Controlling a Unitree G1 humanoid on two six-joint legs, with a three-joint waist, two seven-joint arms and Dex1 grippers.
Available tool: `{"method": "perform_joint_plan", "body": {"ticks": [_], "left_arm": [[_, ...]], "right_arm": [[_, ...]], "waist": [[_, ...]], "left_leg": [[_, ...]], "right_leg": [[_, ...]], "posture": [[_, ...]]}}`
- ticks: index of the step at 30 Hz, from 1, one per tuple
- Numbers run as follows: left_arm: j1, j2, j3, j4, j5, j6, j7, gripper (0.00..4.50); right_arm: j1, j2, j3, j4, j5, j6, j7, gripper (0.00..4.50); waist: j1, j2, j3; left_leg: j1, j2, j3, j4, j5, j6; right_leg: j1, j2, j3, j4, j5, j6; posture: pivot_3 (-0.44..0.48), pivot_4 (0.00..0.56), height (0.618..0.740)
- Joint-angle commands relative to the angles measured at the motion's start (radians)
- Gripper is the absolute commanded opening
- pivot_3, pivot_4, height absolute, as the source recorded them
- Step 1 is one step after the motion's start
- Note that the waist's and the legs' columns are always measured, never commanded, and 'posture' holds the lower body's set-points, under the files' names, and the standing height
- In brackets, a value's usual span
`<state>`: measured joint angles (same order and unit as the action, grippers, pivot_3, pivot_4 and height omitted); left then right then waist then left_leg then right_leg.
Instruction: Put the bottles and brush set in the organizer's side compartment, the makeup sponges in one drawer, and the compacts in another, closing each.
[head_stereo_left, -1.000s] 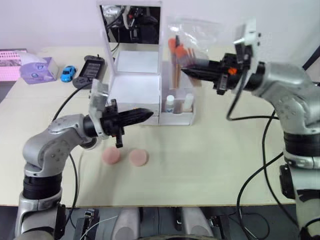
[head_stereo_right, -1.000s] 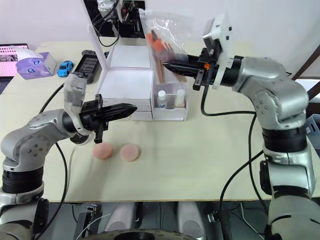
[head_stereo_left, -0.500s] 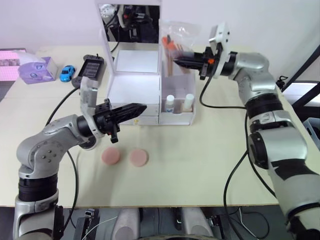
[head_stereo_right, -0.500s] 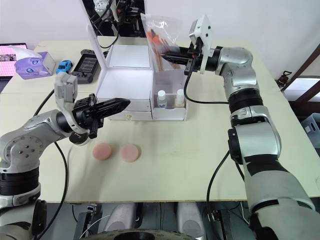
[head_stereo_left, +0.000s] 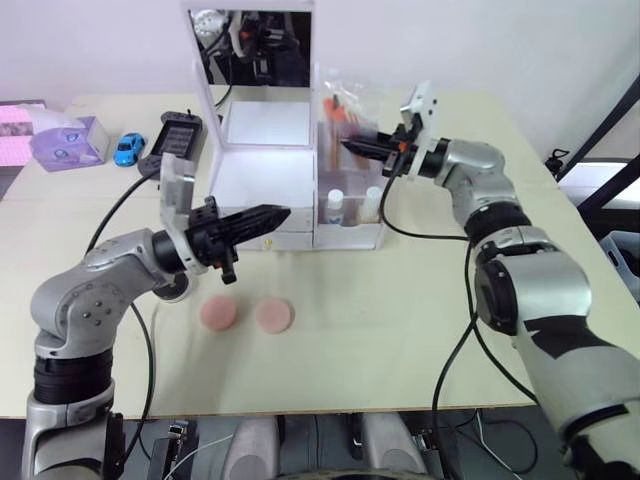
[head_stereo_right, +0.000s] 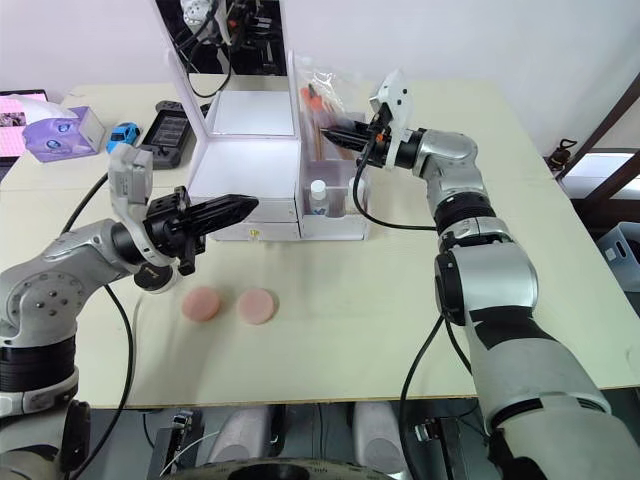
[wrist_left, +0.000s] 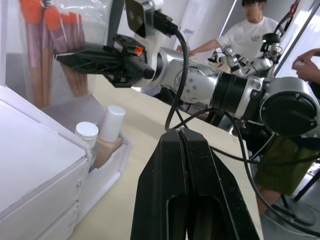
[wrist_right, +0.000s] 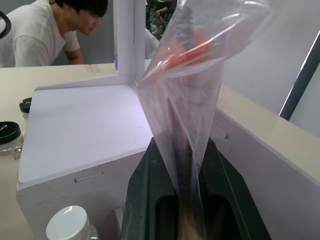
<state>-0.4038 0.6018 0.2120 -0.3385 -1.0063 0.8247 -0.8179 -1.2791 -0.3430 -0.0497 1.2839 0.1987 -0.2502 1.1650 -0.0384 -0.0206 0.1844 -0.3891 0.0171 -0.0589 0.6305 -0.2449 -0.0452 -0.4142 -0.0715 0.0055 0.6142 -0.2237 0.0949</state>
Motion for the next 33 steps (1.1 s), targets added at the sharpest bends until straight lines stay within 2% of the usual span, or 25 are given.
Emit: {"method": "perform_joint_plan", "body": {"ticks": [1,2,5,9,11,12,18,22,26,29,33], "left_arm": [[-0.013,0.030,0.013,-0.044,-0.006,-0.005,0.001,0.00],[-0.012,0.034,0.011,-0.044,-0.004,-0.007,0.002,0.00],[-0.014,0.036,0.019,-0.040,-0.020,-0.004,0.012,0.00],[-0.003,0.041,0.019,-0.041,-0.023,-0.008,0.007,0.00],[0.002,0.041,0.015,-0.037,-0.017,-0.012,0.001,0.00],[0.003,0.040,0.013,-0.036,-0.015,-0.013,-0.001,0.00],[0.004,0.032,0.007,-0.025,-0.004,-0.028,-0.009,0.00],[-0.001,0.046,0.035,0.000,0.006,-0.049,-0.025,0.00],[-0.007,0.100,0.070,0.049,0.027,-0.067,-0.063,0.00],[-0.023,0.159,0.084,0.107,0.063,-0.094,-0.116,0.00],[-0.021,0.237,0.078,0.177,0.136,-0.150,-0.203,0.00]], "right_arm": [[-0.036,0.008,-0.022,0.003,-0.027,-0.022,-0.029,0.04],[-0.035,0.010,-0.023,0.007,-0.036,-0.023,-0.033,0.04],[-0.030,0.017,-0.025,0.017,-0.059,-0.025,-0.037,1.22],[-0.032,0.020,-0.042,0.021,-0.069,-0.032,-0.035,3.06],[-0.041,0.016,-0.053,0.019,-0.067,-0.031,-0.027,4.14],[-0.048,0.013,-0.061,0.017,-0.064,-0.030,-0.021,4.45],[-0.091,-0.031,-0.124,-0.029,-0.013,0.012,0.081,4.45],[-0.102,-0.098,-0.131,-0.157,0.025,0.119,0.184,4.45],[-0.013,-0.200,-0.092,-0.483,0.038,0.290,0.211,4.45],[0.137,-0.320,-0.068,-0.822,0.048,0.496,0.196,4.45],[0.341,-0.472,-0.079,-1.107,0.079,0.720,0.175,4.45]], "waist": [[-0.004,0.000,0.000],[-0.005,0.000,0.000],[-0.006,0.000,0.000],[-0.006,0.000,0.000],[-0.006,0.000,0.000],[-0.006,0.000,0.000],[-0.006,0.001,0.000],[-0.003,0.001,0.000],[-0.003,0.001,0.001],[-0.001,0.001,0.001],[0.007,0.001,0.001]], "left_leg": [[0.000,0.000,0.000,0.000,0.000,0.000],[0.000,0.000,0.000,0.000,0.000,0.000],[0.000,0.000,0.000,0.000,0.000,0.000],[0.000,0.000,0.000,0.000,0.000,0.000],[0.000,0.000,0.000,0.000,0.000,0.000],[0.000,0.000,0.000,0.000,0.000,0.000],[0.000,0.000,0.000,0.000,0.000,0.000],[0.000,0.000,0.000,0.000,0.000,0.000],[0.000,0.000,0.000,-0.001,0.000,0.000],[0.000,0.000,-0.001,-0.001,0.000,0.000],[0.000,0.000,0.000,-0.001,0.000,0.000]], "right_leg": [[0.000,0.000,0.000,0.000,0.000,0.000],[0.000,0.000,0.000,0.000,0.000,0.000],[0.000,0.000,0.000,0.000,0.000,0.000],[0.000,0.000,0.000,0.000,0.000,0.000],[0.000,0.000,0.000,0.000,0.000,0.000],[0.000,0.000,0.000,0.000,0.000,0.000],[0.000,0.000,0.000,0.000,0.000,0.000],[0.000,0.000,0.000,0.000,0.000,0.000],[0.000,0.000,0.000,0.000,0.000,0.000],[0.000,0.000,-0.001,0.000,0.000,0.000],[-0.001,0.000,-0.001,-0.001,-0.001,-0.001]], "posture": [[0.000,0.150,0.740],[0.000,0.150,0.740],[0.000,0.150,0.740],[0.000,0.150,0.740],[0.000,0.150,0.740],[0.000,0.150,0.740],[0.000,0.150,0.740],[0.000,0.150,0.740],[0.000,0.150,0.740],[0.000,0.150,0.740],[0.000,0.150,0.740]]}}
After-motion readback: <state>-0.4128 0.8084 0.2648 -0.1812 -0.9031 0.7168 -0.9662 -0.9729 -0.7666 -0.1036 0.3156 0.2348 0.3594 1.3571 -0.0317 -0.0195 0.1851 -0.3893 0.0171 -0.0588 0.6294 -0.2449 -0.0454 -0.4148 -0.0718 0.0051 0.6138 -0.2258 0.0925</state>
